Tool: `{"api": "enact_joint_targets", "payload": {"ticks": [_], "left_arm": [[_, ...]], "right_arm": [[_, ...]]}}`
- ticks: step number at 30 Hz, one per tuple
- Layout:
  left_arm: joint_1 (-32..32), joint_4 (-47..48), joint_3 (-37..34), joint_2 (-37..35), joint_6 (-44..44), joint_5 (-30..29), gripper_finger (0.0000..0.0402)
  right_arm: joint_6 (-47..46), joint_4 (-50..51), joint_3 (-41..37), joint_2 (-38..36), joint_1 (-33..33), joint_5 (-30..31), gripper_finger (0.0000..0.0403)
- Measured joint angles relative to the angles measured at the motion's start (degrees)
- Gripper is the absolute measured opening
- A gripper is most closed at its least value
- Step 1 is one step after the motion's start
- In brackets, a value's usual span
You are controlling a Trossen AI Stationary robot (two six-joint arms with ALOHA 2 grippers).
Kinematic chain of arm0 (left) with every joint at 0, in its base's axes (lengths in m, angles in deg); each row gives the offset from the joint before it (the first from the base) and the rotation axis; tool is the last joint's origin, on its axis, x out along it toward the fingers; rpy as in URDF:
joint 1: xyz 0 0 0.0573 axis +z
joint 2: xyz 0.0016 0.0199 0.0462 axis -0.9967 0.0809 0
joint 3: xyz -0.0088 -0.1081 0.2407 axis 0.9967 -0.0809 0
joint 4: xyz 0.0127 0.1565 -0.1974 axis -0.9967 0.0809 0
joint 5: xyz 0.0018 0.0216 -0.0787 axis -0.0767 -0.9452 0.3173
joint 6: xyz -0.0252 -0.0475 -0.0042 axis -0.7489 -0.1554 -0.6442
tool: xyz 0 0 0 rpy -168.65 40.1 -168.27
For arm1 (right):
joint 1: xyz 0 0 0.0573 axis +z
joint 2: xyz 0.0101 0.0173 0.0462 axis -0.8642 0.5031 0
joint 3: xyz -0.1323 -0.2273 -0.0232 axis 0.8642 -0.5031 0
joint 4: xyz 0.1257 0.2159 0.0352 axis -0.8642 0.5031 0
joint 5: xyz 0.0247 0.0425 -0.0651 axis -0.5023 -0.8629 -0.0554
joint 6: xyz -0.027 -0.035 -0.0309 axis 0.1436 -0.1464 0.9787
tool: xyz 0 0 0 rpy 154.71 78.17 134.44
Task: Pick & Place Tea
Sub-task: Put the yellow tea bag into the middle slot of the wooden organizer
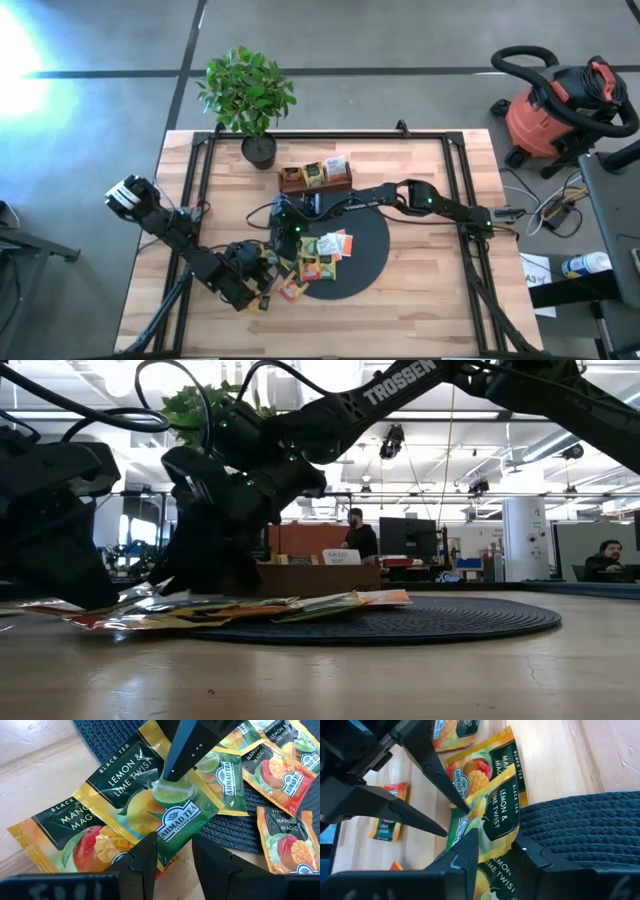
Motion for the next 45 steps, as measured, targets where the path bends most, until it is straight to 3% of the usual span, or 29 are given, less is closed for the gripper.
{"api": "enact_joint_targets", "payload": {"ticks": [5,11,16,21,31,36,45], "left_arm": [[0.0,0.02,0.0,-0.6,0.16,-0.23,0.0103],[-0.02,0.55,0.02,-4.7,0.6,-1.43,0.0103],[-0.04,5.74,0.04,-13.25,-2.16,-8.18,0.0103],[0.5,13.6,0.07,-23.74,-3.13,-8.45,0.0103],[3.45,13.55,-0.88,-38.88,11.83,0.45,0.0104],[5.83,13.01,-0.52,-38.7,21.43,2.82,0.0104],[15.23,9.68,0.06,-32.48,35.65,18.37,0.0104]], "right_arm": [[0.73,0.09,-0.07,0.0,0.0,1.71,0.002],[3.19,0.73,-0.07,-0.15,-0.8,2.82,0.0009],[11.49,4.23,-0.09,-2.84,-1.75,3.24,0.0008],[22.51,11.74,-0.07,-6.05,-1.51,3.21,0.0008],[28.32,14.02,-0.07,-9.46,1.0,3.0,0.0008],[28.85,14.06,-0.07,-10.5,1.55,2.93,0.0008],[28.15,14.12,-0.07,-10.99,2.12,2.95,0.0008]]}}
